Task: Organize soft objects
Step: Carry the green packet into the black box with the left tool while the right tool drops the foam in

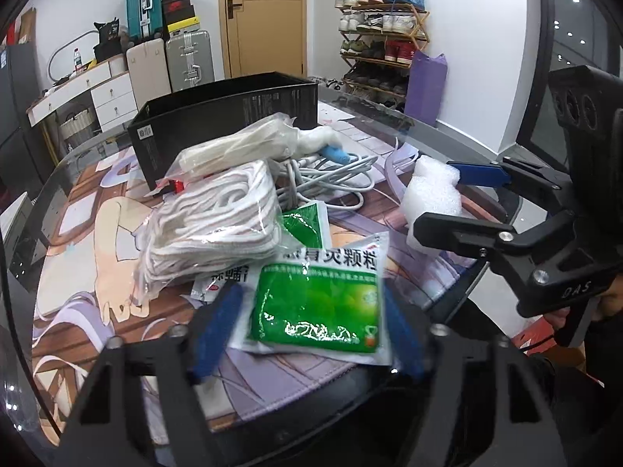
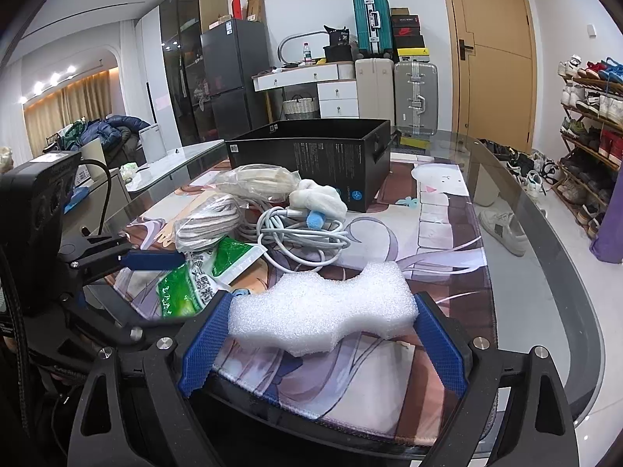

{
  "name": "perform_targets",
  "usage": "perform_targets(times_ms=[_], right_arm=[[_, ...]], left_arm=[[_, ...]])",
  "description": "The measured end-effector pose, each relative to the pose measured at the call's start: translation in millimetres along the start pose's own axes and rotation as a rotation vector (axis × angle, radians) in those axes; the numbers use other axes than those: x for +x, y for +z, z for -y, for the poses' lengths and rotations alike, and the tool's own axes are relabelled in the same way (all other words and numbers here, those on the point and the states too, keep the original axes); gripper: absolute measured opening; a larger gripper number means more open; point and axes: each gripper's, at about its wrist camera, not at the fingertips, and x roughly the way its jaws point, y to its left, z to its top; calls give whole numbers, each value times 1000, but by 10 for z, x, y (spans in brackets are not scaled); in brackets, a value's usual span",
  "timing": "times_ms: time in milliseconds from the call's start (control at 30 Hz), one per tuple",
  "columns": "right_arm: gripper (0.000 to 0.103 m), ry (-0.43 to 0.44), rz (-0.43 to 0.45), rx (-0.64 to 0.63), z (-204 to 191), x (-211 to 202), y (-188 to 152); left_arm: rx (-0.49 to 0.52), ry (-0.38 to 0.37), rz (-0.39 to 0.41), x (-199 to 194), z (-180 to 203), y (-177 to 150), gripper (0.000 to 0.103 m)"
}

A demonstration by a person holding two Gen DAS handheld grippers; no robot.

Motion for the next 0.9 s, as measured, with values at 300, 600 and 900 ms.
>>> perform_targets(times_ms=[300,600,900], right_arm=[[92,4,3,1,-5,-7,-12],[92,6,25,-2,-44,-57,42],[92,3,56,-11,-64,-124,169]], left_arm=[[39,-33,9,-140,62,-84,49],[1,-63,99,-463,5,-63,49],[-74,-65,182,-639,-267,135,49]])
